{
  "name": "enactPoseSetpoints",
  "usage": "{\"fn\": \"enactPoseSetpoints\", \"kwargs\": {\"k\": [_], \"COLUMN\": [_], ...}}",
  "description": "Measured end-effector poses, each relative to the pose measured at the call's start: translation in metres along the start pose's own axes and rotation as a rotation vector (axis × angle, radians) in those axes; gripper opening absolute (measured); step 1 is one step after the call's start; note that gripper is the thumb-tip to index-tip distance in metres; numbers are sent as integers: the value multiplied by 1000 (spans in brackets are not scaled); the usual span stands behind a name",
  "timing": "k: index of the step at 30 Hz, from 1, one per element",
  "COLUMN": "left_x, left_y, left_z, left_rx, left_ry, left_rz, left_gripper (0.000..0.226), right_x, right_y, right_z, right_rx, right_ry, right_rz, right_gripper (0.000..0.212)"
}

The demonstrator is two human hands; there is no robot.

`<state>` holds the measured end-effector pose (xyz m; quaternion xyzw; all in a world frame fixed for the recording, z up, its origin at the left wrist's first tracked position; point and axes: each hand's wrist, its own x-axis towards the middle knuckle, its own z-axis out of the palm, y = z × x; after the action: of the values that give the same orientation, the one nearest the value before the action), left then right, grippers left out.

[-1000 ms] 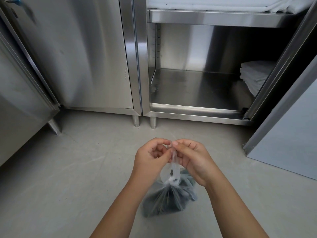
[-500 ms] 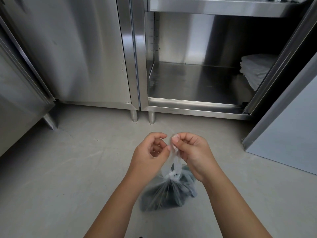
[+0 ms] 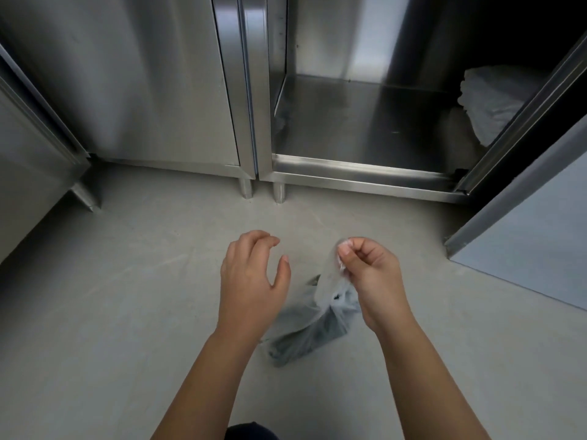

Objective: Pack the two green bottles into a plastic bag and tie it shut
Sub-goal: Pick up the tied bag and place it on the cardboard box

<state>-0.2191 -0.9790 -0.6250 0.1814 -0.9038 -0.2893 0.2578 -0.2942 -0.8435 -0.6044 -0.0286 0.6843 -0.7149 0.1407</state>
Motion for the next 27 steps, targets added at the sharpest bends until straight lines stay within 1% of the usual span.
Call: {"fn": "enactPoseSetpoints", "kwargs": {"k": [2, 4, 6, 9, 13, 18, 23, 27], "left_x": [4, 9, 12, 18, 28, 45, 62, 69], "left_y": [11, 30, 50, 79, 118, 164, 218, 258], "left_z": [-15, -36, -60, -100, -158, -221, -282, -326], "left_rx": [100, 138, 165, 201, 248, 250, 202, 251], "left_ry": [-43, -94, -134, -180, -224, -250, -206, -244], "left_rz": [-19, -49, -42, -55, -116, -111, -30, 30], "left_gripper": [33, 33, 31, 30, 34, 35, 29, 29], "right_x": [-2, -8, -18, -35, -52, -75, -107, -134], "right_y": [-14, -32, -54, -99, -170, -256, -336, -396], "right_z": [4, 9, 15, 21, 24, 20, 10, -2], "right_rx": [-11, -36, -63, -91, -125, -182, -262, -309], "right_ry": [16, 0, -36, -94, -130, -110, -139, -180], "right_rz": [67, 151, 221, 259, 260, 246, 217, 169], "right_gripper": [23, 22, 23, 23, 25, 26, 28, 28]}}
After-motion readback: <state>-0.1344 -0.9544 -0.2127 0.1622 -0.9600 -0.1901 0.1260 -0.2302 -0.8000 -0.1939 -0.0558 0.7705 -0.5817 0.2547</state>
